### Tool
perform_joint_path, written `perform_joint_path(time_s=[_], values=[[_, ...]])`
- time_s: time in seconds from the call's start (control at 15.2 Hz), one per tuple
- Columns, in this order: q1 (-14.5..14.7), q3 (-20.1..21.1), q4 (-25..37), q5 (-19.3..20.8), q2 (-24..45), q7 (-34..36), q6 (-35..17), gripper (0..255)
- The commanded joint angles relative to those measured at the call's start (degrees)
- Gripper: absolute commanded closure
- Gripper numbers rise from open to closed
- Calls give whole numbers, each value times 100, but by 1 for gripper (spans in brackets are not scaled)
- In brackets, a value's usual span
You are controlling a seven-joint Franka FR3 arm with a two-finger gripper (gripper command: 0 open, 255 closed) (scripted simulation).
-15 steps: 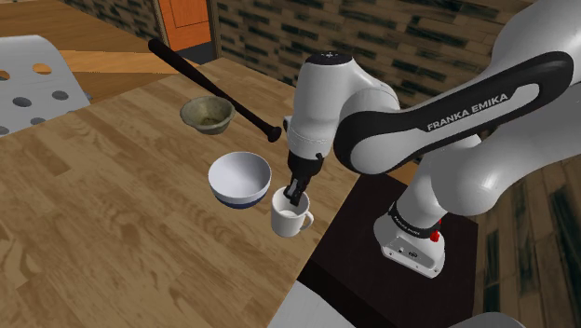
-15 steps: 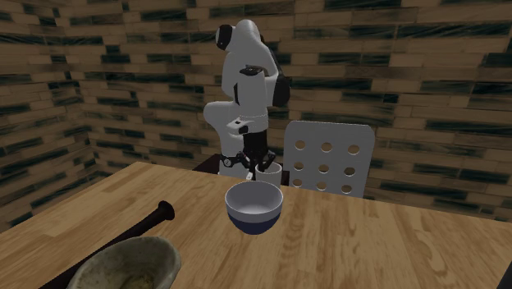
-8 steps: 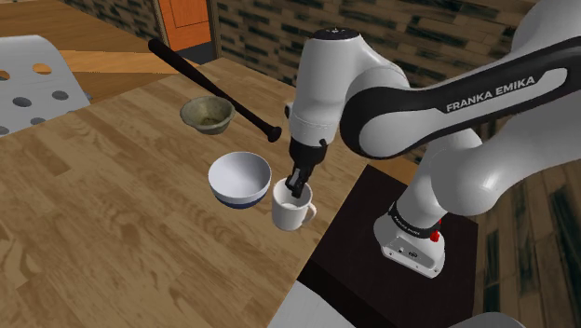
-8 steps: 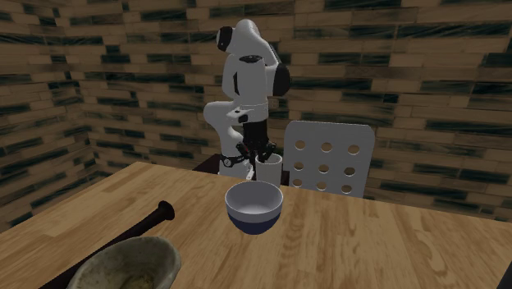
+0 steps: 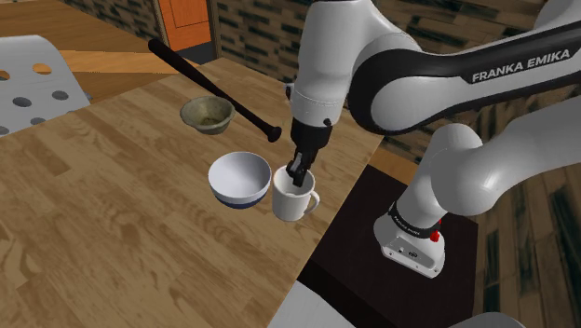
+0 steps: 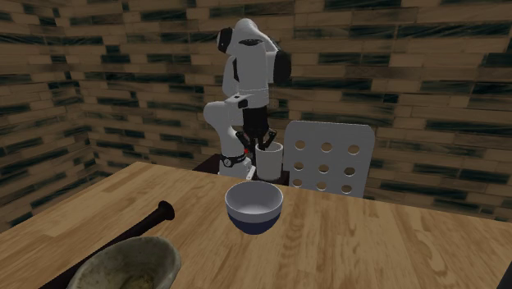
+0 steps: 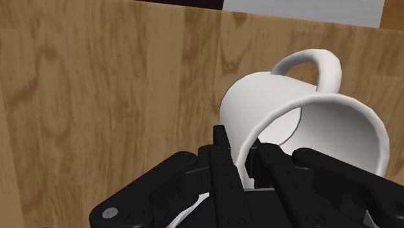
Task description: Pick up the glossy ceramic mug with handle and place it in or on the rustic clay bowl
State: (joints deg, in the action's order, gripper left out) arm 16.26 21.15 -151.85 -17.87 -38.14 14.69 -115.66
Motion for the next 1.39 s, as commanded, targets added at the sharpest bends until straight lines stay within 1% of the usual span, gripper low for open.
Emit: perform_joint_path(time_s=[0.0,1.06,1.32], values=[[-2,-45,107,29,-91,11,199,255],[-80,-294,1177,255,-260,108,1435,255],[-368,-512,1632,540,431,-227,1252,255]])
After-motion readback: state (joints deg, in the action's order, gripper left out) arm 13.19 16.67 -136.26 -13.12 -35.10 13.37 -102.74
